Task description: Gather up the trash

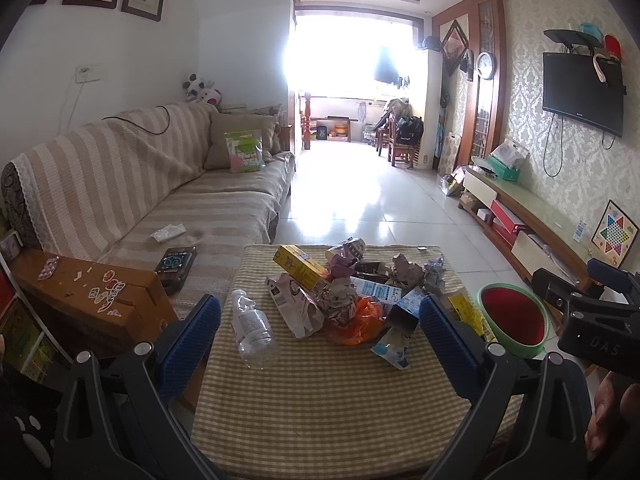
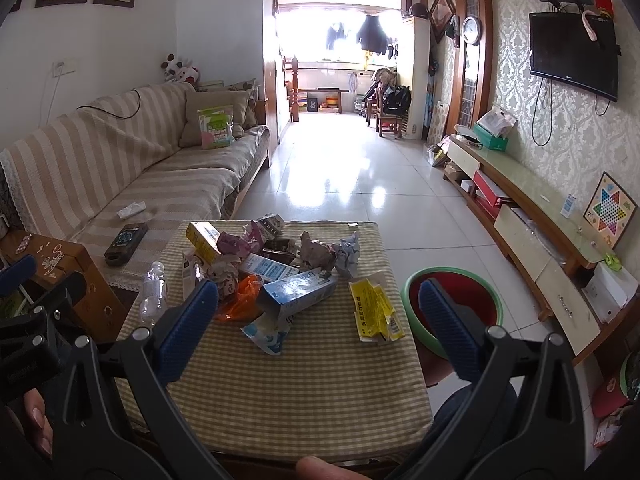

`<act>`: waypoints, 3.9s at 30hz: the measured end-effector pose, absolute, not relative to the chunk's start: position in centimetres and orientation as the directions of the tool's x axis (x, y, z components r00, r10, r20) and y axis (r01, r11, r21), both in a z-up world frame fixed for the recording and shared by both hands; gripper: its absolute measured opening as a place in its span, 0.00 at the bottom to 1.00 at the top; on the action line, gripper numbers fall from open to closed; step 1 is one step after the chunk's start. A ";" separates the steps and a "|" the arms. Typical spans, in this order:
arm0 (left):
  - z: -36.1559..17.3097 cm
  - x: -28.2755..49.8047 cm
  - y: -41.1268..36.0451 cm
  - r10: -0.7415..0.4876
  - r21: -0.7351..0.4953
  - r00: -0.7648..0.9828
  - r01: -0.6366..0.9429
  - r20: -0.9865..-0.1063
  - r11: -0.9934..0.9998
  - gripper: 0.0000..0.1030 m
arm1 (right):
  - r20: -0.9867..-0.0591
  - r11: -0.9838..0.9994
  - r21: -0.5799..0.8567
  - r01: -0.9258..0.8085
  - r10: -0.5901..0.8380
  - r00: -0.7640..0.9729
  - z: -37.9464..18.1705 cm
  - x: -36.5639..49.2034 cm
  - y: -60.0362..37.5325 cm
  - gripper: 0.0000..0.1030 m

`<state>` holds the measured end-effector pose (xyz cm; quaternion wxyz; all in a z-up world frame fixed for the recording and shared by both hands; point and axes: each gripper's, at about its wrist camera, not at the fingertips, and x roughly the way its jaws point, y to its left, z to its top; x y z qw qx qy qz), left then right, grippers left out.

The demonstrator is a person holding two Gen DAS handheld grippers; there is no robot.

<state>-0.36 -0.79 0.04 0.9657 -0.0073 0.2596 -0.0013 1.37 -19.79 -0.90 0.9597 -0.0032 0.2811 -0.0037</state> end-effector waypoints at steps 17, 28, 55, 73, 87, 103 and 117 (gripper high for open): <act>0.0 -0.2 -1.1 -0.009 -0.012 0.864 0.003 -0.504 1.000 0.92 | -0.541 1.000 -0.010 0.007 -0.011 0.841 -0.9 1.3 -19.9 0.97; -1.1 1.1 0.1 0.005 -0.028 0.843 -0.024 -0.538 0.999 0.92 | -0.574 1.000 0.004 0.022 -0.016 0.818 -2.5 2.7 -21.0 0.97; -17.4 20.3 10.0 0.045 -0.050 0.466 -0.191 -0.883 0.980 0.92 | -0.861 0.999 -0.037 0.029 -0.047 0.507 -17.4 21.5 -25.7 0.97; -23.3 24.1 10.0 0.080 0.021 0.343 -0.170 -0.936 0.985 0.64 | -0.934 0.997 -0.075 0.009 -0.073 0.350 -24.8 26.0 -28.8 0.72; -20.6 22.5 10.2 0.059 -0.021 0.411 -0.187 -0.910 0.982 0.53 | -0.919 0.999 -0.040 0.008 -0.040 0.393 -22.2 24.7 -28.4 0.49; -9.4 19.2 5.4 -0.007 -0.066 0.612 -0.074 -0.791 0.995 0.53 | -0.841 0.997 0.047 0.060 0.007 0.542 -14.7 20.9 -30.7 0.49; -4.6 22.3 -16.8 -0.376 -0.157 0.587 0.390 -0.717 0.907 0.53 | -0.779 0.969 0.119 0.215 -0.043 0.625 -11.1 19.0 -42.7 0.49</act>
